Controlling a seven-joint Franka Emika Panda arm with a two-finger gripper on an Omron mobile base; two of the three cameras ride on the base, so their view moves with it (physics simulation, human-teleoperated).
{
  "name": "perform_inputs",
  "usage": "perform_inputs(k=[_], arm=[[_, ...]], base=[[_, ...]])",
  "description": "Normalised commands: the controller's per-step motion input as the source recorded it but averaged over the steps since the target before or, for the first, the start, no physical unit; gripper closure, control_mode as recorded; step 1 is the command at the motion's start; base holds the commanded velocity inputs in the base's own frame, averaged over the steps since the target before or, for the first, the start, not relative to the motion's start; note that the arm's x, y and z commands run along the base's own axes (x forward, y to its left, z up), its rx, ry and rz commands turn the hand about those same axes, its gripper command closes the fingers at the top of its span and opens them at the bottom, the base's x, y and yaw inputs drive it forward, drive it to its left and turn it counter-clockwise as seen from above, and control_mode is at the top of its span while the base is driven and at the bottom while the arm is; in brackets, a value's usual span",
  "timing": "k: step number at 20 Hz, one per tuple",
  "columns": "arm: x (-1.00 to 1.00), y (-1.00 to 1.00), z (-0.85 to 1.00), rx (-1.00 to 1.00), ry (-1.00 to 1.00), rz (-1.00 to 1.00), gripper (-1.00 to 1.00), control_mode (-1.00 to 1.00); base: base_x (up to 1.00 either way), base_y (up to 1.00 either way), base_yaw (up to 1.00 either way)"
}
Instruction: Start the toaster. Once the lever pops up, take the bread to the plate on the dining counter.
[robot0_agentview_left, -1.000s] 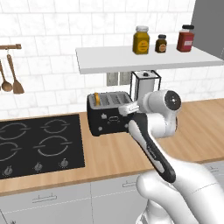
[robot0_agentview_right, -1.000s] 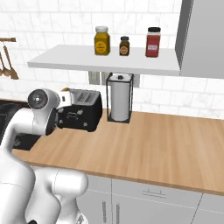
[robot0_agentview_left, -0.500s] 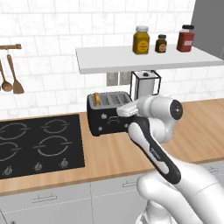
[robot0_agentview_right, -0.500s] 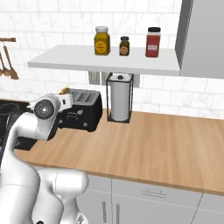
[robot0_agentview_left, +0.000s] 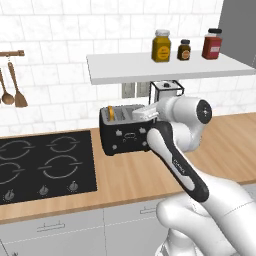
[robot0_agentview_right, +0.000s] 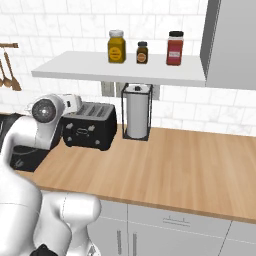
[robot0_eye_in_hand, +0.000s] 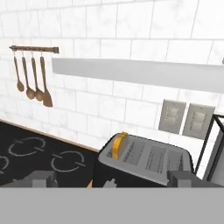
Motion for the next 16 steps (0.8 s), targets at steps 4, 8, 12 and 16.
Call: perform_inputs(k=[4, 8, 12, 16], arm=[[-0.04, 0.00, 0.00, 0.00, 0.01, -0.01, -1.00, -1.00], [0.00, 0.10, 0.00, 0.00, 0.19, -0.07, -1.00, -1.00], [0.00, 0.26, -0.01, 0.00, 0.21, -0.13, -1.00, -1.00], [0.01, 0.19, -0.05, 0.00, 0.14, -0.20, -1.00, -1.00]], base=[[0.00, 0.00, 0.00], [0.00, 0.00, 0.00], [0.00, 0.00, 0.00], [0.00, 0.00, 0.00]])
